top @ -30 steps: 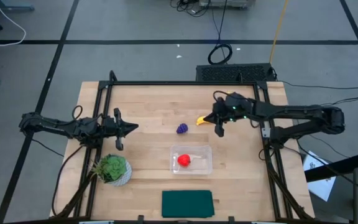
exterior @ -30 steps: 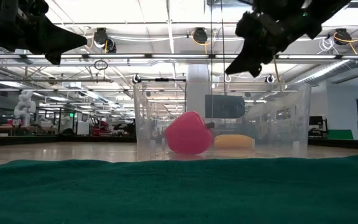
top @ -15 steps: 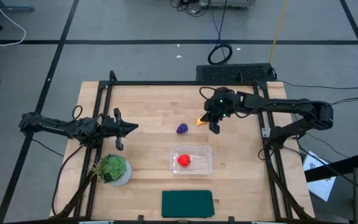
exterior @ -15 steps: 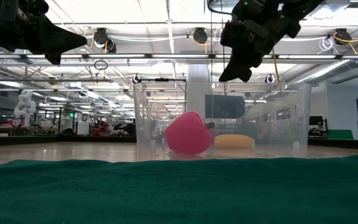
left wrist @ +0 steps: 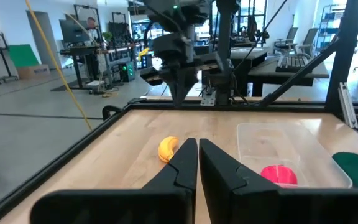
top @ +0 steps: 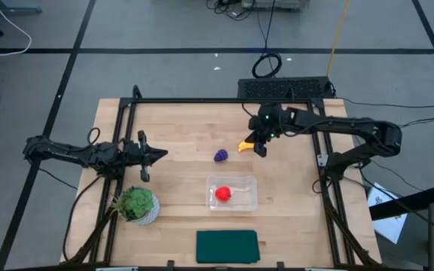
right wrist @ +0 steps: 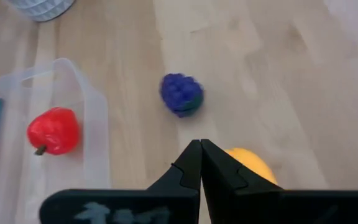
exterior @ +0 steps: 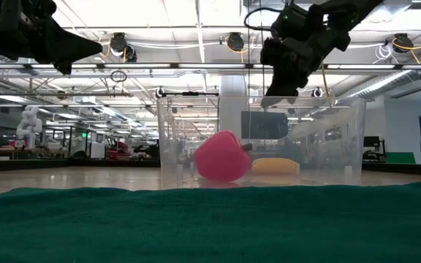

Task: Pick and placing Produce into tupperware
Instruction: Put the banana into the transparent bin

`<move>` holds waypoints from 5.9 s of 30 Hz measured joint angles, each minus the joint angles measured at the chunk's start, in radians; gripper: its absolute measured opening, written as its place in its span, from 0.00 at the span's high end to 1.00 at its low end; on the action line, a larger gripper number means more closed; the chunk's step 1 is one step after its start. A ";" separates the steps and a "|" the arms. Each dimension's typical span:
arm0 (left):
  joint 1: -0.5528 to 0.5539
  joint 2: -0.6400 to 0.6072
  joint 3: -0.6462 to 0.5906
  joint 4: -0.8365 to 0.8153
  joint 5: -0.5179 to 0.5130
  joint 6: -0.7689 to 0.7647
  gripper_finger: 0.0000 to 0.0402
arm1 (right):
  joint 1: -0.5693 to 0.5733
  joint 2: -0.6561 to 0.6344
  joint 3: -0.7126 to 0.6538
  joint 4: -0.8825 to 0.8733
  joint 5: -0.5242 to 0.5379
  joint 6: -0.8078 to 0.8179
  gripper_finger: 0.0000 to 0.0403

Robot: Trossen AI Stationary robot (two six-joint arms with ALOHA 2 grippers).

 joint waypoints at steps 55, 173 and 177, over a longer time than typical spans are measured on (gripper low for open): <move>0.000 0.000 0.000 -0.032 -0.008 0.031 0.95 | -0.060 0.392 0.358 -0.460 0.139 -0.447 0.31; 0.000 0.000 0.000 -0.032 -0.006 0.021 0.95 | -0.008 0.471 0.155 -0.161 0.190 -0.398 0.67; 0.000 0.000 0.000 -0.032 -0.006 0.020 0.95 | -0.008 0.444 0.151 -0.181 0.191 -0.396 0.66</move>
